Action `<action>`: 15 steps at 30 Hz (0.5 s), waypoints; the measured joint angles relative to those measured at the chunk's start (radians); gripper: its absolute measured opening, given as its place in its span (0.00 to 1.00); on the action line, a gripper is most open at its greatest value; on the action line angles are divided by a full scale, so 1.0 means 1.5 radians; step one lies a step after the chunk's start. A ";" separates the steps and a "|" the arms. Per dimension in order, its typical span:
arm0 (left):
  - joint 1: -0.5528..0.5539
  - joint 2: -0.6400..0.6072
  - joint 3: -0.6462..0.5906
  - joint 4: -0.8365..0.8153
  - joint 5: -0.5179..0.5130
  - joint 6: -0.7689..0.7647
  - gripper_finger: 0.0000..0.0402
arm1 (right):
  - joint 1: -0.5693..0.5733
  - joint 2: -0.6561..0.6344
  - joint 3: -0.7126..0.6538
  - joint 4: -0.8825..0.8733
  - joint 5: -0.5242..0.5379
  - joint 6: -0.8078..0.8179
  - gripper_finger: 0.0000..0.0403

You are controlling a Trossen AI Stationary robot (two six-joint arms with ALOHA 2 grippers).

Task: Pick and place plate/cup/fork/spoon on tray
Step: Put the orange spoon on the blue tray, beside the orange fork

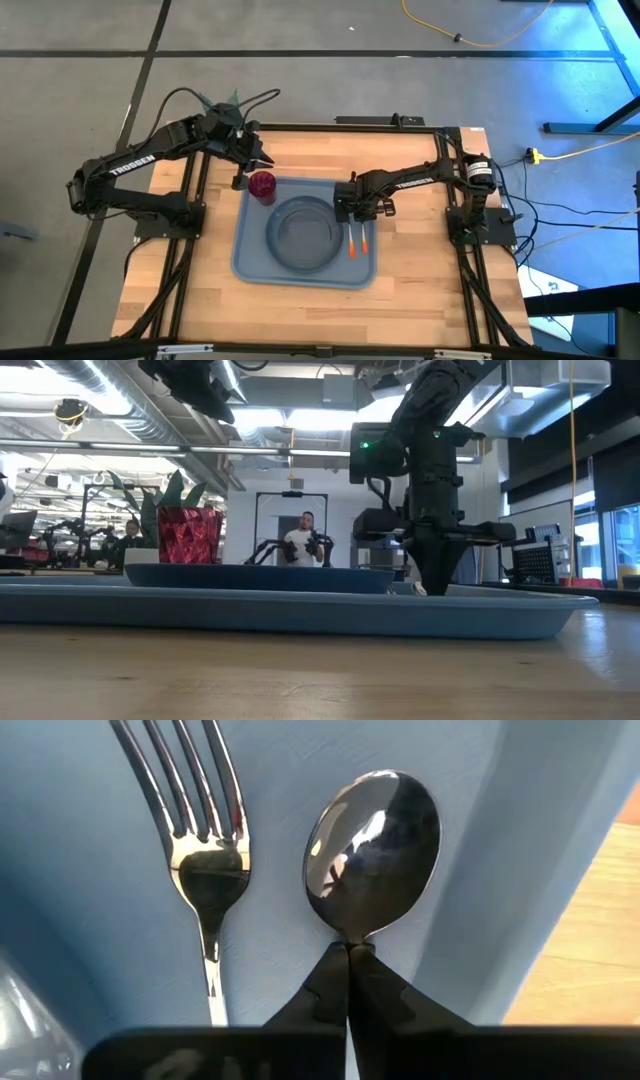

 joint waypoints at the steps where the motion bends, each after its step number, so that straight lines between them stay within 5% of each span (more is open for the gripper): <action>1: 0.000 0.000 0.000 0.000 0.000 0.000 0.12 | 0.000 0.000 0.000 0.000 0.000 0.000 0.01; 15: 0.000 0.000 0.000 0.000 0.000 0.000 0.12 | 0.000 0.001 -0.001 0.004 0.002 0.000 0.11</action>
